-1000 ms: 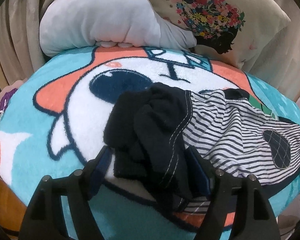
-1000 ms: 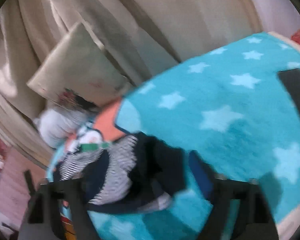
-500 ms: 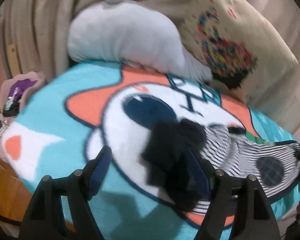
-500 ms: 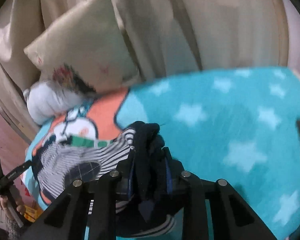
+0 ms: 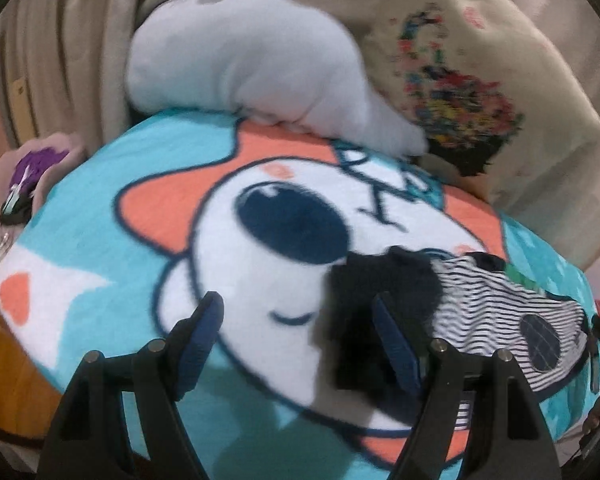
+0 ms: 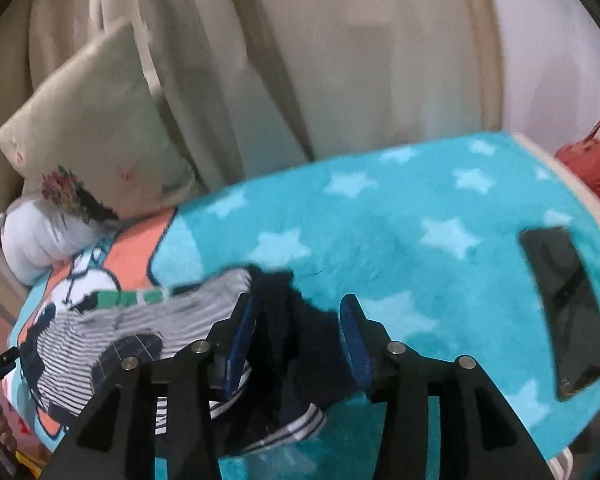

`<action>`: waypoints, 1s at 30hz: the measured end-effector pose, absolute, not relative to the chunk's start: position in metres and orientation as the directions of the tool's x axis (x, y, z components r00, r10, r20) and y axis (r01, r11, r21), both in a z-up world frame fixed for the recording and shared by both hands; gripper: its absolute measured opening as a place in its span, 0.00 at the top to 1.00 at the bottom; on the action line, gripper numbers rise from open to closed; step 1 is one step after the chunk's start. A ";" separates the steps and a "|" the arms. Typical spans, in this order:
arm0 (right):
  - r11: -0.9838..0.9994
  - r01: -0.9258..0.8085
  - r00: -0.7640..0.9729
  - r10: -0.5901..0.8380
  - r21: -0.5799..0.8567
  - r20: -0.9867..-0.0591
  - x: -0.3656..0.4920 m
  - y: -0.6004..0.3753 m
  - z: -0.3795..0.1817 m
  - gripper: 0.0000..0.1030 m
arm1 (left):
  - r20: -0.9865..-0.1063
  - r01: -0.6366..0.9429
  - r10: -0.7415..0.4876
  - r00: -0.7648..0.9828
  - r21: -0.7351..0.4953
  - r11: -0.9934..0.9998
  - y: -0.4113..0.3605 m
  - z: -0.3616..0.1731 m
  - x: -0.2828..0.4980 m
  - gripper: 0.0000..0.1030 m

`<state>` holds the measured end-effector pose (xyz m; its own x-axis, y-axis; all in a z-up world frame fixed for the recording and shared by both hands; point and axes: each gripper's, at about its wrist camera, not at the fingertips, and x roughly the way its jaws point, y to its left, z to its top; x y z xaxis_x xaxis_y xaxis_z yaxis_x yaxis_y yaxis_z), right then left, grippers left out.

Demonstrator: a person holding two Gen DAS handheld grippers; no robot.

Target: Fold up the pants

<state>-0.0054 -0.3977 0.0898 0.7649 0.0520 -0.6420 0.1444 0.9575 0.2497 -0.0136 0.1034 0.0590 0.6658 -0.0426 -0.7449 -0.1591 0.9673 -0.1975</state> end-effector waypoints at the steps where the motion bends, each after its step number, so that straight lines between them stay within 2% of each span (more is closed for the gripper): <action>1: 0.956 0.141 0.775 0.054 0.257 -0.629 -0.010 -0.398 0.095 0.53 | -0.741 -0.145 -0.052 0.669 -0.199 0.969 0.099 0.060 -0.014 0.26; 5: 0.949 0.119 0.783 0.092 0.293 -0.615 -0.024 -0.398 0.099 0.52 | -0.740 -0.110 -0.083 0.667 -0.209 0.972 0.088 0.062 -0.018 0.26; 11: 0.953 0.088 0.732 0.136 0.291 -0.667 -0.030 -0.380 0.076 0.52 | -0.746 -0.105 -0.082 0.660 -0.200 0.974 0.087 0.058 -0.021 0.26; 16: 0.976 0.103 0.710 0.064 0.193 -0.702 -0.017 -0.360 0.065 0.52 | -0.755 -0.120 -0.098 0.648 -0.228 0.966 0.093 0.053 -0.021 0.26; 17: 0.983 0.098 0.696 0.045 0.157 -0.717 -0.012 -0.355 0.062 0.57 | -0.754 -0.123 -0.097 0.650 -0.230 0.965 0.093 0.053 -0.022 0.26; 18: 0.990 0.089 0.680 0.023 0.113 -0.733 -0.008 -0.350 0.059 0.86 | -0.752 -0.130 -0.093 0.653 -0.231 0.964 0.095 0.054 -0.022 0.26; 19: 0.993 0.085 0.671 0.006 0.085 -0.741 -0.007 -0.348 0.058 0.90 | -0.753 -0.136 -0.088 0.653 -0.231 0.963 0.096 0.054 -0.022 0.26; 22: 0.992 0.106 0.677 -0.025 0.063 -0.736 -0.010 -0.352 0.059 0.91 | -0.752 -0.158 -0.076 0.655 -0.235 0.959 0.103 0.056 -0.023 0.26; 26: 0.981 0.130 0.689 0.017 0.147 -0.724 -0.016 -0.369 0.063 0.95 | -0.754 -0.182 -0.064 0.654 -0.238 0.954 0.111 0.056 -0.022 0.26; 30: 0.983 0.155 0.700 -0.041 0.096 -0.713 -0.018 -0.370 0.070 0.97 | -0.771 -0.169 -0.134 0.622 -0.300 0.939 0.111 0.048 -0.015 0.26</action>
<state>-0.0180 -0.3696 0.0699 0.7001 -0.0406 -0.7129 0.1550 0.9832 0.0963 -0.0147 0.1107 0.0479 0.6223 -0.1340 -0.7712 -0.1691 0.9390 -0.2996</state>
